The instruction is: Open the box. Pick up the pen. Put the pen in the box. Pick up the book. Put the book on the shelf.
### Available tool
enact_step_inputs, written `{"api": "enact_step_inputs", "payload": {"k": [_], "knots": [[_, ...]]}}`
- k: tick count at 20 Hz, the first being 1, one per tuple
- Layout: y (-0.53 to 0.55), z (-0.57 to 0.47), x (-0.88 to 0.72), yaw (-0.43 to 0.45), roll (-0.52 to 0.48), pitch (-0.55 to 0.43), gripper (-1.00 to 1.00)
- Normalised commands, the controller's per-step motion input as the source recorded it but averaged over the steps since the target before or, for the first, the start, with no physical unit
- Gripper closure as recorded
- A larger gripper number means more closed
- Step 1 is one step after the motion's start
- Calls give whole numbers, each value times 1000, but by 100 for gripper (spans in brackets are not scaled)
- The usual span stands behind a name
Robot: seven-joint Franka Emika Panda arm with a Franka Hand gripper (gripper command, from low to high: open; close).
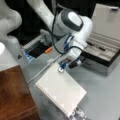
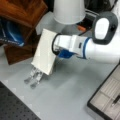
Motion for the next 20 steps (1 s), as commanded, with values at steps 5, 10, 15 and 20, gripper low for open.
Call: {"api": "enact_step_inputs", "payload": {"k": [5,10,15,20], "knots": [[94,400,155,65,-90,119,100],[142,346,138,-21,-68,92,100],[129,322,133,-77,-51,79,100],[125,399,104,-183,-4,111,100]]}}
